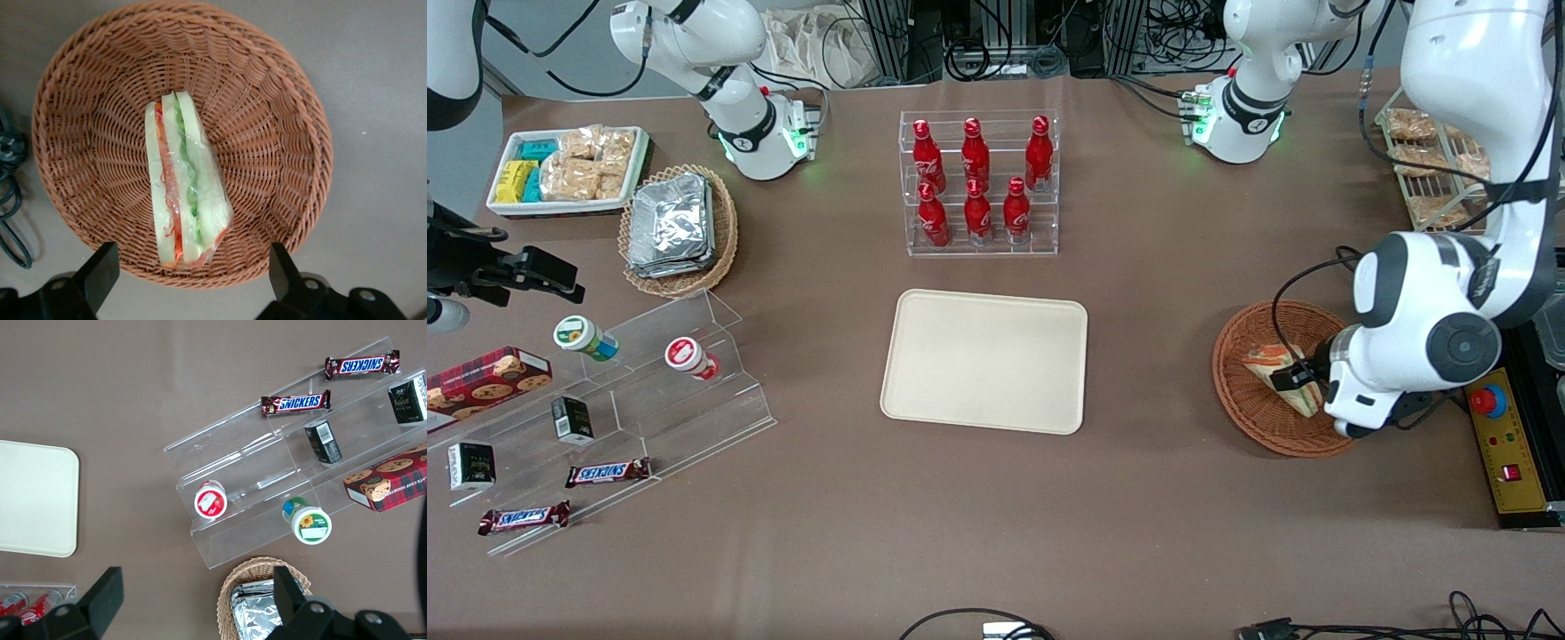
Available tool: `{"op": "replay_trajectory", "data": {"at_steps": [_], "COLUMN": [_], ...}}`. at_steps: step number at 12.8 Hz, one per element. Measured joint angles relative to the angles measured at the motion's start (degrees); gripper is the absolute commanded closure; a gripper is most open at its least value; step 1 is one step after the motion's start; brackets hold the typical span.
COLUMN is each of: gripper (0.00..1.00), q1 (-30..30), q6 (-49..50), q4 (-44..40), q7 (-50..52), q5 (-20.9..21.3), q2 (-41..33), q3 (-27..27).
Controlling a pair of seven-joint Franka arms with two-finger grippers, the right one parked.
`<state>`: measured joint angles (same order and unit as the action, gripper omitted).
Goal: Place sandwich from basket to tray
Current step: 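Lower the open left gripper onto the wrapped sandwich in the basket, then close the left gripper on the sandwich and lift it from the basket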
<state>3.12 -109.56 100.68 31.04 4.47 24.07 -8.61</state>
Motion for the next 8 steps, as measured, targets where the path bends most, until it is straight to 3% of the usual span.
{"op": "replay_trajectory", "data": {"at_steps": [8], "gripper": [0.00], "q1": [2.0], "q6": [-10.6], "q4": [6.3], "q7": [1.1], "q5": [0.1], "q2": [1.4], "q3": [0.9]}}
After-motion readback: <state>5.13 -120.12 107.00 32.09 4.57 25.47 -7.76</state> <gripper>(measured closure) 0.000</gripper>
